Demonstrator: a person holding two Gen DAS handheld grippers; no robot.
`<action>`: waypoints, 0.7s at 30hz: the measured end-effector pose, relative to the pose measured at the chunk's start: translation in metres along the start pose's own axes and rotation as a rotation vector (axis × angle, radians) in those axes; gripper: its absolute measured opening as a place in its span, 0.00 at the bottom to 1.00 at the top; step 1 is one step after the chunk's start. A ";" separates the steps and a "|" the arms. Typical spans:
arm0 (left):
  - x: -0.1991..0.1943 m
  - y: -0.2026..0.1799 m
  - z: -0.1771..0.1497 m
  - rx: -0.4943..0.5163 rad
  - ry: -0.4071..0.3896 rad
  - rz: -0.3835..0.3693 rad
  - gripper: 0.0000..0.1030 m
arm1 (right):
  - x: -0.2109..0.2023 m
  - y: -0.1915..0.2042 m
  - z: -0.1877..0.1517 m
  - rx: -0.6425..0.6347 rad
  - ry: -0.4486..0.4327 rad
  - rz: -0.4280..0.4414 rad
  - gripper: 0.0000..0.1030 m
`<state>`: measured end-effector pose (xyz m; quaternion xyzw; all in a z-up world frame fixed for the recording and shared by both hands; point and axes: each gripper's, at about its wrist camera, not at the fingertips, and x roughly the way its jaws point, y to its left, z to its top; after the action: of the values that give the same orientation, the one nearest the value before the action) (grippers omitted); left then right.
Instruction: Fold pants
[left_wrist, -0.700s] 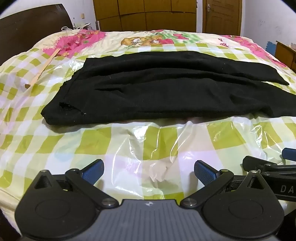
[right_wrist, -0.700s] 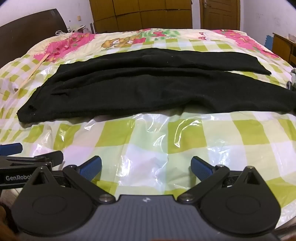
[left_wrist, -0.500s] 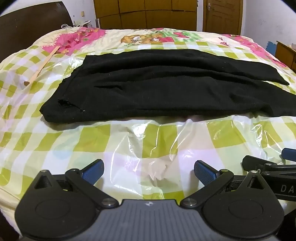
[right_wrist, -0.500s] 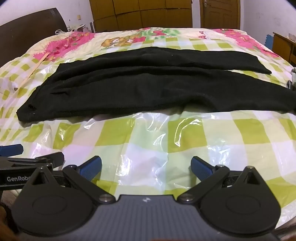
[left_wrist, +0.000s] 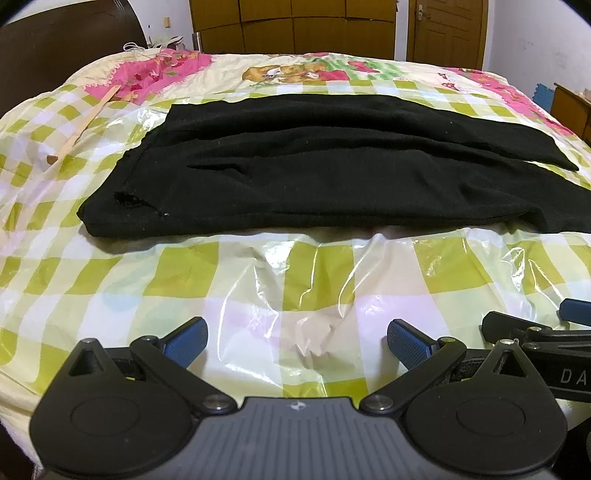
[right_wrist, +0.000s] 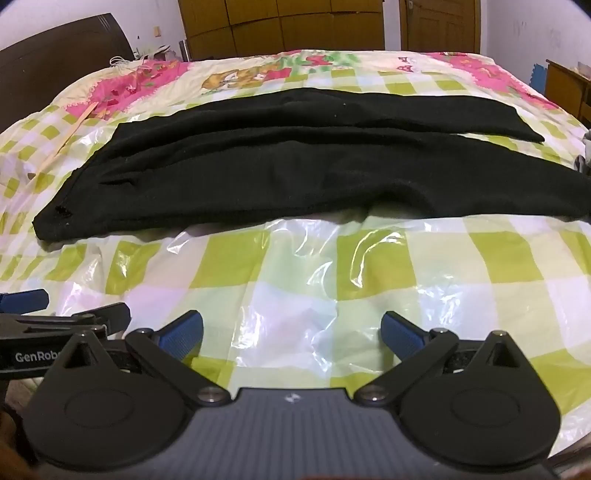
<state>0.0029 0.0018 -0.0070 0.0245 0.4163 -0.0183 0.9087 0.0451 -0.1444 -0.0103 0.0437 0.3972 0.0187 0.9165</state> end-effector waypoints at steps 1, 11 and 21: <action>0.000 0.000 0.000 -0.001 0.000 0.000 1.00 | 0.000 0.000 -0.002 0.001 0.001 0.002 0.99; 0.001 0.001 0.000 -0.009 0.007 -0.005 1.00 | -0.001 0.001 0.002 0.001 0.012 0.002 0.99; 0.002 0.001 -0.001 -0.014 0.011 -0.008 1.00 | 0.000 0.001 0.003 0.002 0.015 0.003 0.99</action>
<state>0.0036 0.0030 -0.0093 0.0167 0.4214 -0.0189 0.9065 0.0468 -0.1434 -0.0080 0.0450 0.4039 0.0199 0.9135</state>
